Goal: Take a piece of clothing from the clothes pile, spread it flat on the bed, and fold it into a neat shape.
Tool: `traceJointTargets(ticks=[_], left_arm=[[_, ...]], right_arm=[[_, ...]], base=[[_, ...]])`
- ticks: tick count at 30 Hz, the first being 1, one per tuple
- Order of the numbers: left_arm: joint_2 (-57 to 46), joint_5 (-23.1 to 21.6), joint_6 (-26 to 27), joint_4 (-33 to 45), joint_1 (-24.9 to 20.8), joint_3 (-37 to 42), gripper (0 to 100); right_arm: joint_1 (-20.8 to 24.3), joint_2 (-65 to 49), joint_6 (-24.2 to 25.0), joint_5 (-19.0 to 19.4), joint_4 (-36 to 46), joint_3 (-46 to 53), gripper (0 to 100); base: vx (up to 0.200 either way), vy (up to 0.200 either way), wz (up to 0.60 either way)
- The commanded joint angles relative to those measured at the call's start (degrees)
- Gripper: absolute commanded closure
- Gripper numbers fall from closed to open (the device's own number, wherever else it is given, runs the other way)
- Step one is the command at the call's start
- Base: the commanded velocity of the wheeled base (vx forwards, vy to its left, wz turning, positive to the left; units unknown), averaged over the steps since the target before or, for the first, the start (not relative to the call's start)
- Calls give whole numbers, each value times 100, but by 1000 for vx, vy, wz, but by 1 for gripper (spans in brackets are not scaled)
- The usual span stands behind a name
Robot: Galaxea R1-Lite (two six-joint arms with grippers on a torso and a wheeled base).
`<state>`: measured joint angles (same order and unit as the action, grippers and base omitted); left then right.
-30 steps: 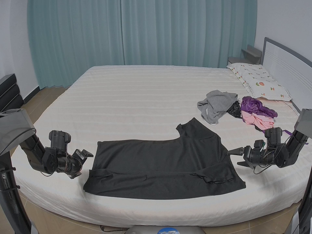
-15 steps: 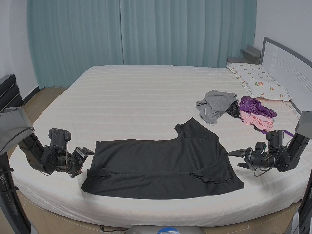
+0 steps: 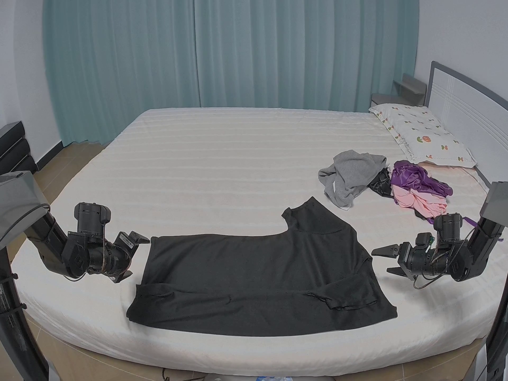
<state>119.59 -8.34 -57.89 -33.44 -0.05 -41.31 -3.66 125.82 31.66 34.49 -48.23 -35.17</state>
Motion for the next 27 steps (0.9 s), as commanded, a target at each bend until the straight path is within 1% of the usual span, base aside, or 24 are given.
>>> traceJointTargets(ticks=[1, 3, 4, 6, 12, 16, 22, 27], left_arm=[[21, 8, 32, -5, 14, -61, 0], [47, -1, 85, -5, 14, -131, 0], [179, -1, 252, 13, 5, -325, 0], [258, -1, 393, 13, 5, -448, 0], [873, -10, 1210, 30, 66, -1124, 0], [1260, -212, 1615, -5, 128, -1511, 0], [1796, -775, 2089, -5, 189, -2223, 0], [2227, -801, 2423, -22, 189, -2750, 0]], right_arm=[[-3, -14, -2, -3, -3, 1, 0], [-3, -14, -2, -3, -3, 1, 0], [5, -5, -2, -3, -3, 1, 0], [14, -5, -2, -3, -3, 1, 0], [76, 13, -2, -12, -3, 1, 0], [84, 39, -2, -3, -3, 1, 0], [76, 57, -19, -3, 6, 1, 0], [120, 83, -28, 5, 6, -16, 0]], base=[[0, 0, 0], [0, 0, 0], [0, 0, 0], [0, 0, 0], [0, 0, 0], [0, 0, 0], [0, 0, 0], [0, 0, 0]])
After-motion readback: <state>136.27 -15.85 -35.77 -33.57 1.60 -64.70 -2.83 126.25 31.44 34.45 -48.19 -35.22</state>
